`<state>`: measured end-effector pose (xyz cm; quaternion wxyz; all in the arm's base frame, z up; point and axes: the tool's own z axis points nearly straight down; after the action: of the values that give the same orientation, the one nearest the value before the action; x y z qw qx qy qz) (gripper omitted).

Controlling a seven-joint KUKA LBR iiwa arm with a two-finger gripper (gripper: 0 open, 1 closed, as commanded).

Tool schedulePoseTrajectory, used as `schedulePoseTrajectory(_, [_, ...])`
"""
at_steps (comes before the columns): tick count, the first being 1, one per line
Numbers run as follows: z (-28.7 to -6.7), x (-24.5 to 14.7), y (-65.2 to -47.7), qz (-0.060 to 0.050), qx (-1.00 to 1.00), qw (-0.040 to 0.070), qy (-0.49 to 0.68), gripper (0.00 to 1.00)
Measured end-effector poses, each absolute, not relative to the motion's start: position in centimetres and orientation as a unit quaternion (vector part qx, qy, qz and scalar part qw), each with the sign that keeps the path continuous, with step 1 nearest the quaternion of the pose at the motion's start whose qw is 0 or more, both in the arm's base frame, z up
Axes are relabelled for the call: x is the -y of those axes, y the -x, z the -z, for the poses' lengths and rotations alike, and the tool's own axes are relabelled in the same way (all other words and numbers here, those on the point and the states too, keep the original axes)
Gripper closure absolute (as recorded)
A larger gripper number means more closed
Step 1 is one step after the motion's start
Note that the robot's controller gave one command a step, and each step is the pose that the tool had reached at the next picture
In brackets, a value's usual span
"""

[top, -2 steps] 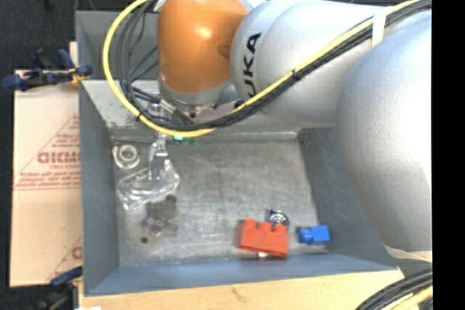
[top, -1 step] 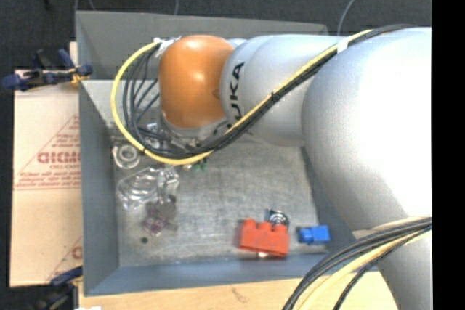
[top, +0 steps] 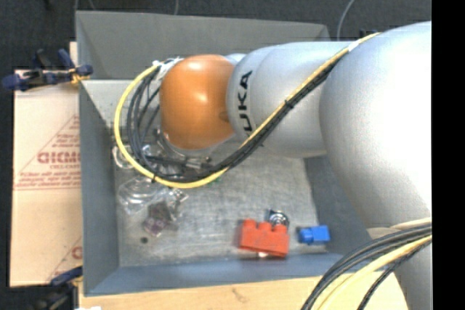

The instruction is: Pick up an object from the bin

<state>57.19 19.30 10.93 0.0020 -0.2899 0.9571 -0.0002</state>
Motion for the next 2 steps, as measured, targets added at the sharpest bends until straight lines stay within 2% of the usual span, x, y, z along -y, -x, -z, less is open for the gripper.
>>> schedulePoseTrajectory(1, [-9.39,-20.03,-56.95,-0.001,-0.909,0.01,0.417,0.0])
schedulePoseTrajectory(2, [-9.52,-20.21,-56.98,-0.002,-0.909,0.011,0.416,1.0])
